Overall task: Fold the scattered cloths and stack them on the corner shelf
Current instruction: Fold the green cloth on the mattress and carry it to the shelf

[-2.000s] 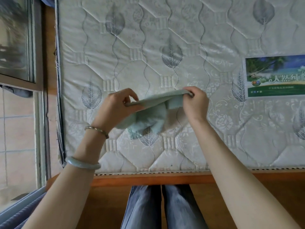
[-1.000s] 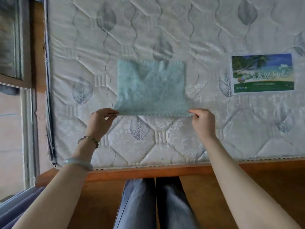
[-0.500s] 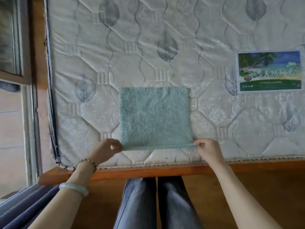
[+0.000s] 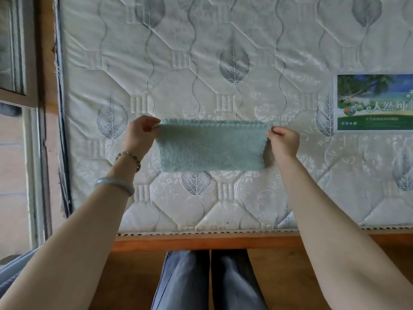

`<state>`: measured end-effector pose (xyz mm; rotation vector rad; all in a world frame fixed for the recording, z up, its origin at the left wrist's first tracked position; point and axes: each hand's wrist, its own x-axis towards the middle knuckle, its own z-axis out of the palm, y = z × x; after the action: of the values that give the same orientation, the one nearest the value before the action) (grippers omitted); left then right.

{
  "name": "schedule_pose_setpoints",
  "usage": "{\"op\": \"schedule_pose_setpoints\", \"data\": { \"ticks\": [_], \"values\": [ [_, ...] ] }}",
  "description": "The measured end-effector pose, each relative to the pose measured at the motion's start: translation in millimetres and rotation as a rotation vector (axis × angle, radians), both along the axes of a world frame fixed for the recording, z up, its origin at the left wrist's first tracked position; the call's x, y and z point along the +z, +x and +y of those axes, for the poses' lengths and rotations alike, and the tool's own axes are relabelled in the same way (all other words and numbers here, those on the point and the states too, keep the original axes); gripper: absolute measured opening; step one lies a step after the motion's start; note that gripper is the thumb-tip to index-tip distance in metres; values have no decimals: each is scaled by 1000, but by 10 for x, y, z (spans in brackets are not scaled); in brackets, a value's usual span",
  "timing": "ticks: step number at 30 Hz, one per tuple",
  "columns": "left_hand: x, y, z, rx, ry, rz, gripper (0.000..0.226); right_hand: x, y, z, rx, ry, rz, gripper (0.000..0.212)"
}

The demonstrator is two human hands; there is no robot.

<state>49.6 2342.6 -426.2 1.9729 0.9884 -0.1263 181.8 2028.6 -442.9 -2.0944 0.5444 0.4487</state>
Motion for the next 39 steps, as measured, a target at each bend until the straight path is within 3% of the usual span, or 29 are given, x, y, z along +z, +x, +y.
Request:
{"op": "schedule_pose_setpoints", "data": {
  "ticks": [6,10,14,16,18,22,33,36,39],
  "values": [
    [-258,137,8,26,46,-24,22,-70,62,-4,-18,-54,-27,23],
    [-283,130,-131,52,169,-53,40,-88,-14,39,192,-208,-209,29],
    [-342,-6,-496,-439,478,-92,58,-174,-349,282,837,-459,-506,43],
    [-463,-86,-699,-712,567,-62,64,-275,-524,419,1098,-502,-503,51],
    [-586,-152,-852,-877,612,39,69,-434,-623,450,1190,-575,-445,57],
    [-729,-197,-930,-894,646,153,75,-618,-670,404,1216,-700,-372,64],
    [-657,-359,-797,-782,679,155,76,-499,-615,128,1089,-626,-210,69],
    [-525,-253,-1056,-767,676,113,80,-399,-642,180,857,-521,-311,57],
    [-555,-102,-1243,-859,662,132,87,-355,-698,128,671,-540,-401,54]
  ]
}}
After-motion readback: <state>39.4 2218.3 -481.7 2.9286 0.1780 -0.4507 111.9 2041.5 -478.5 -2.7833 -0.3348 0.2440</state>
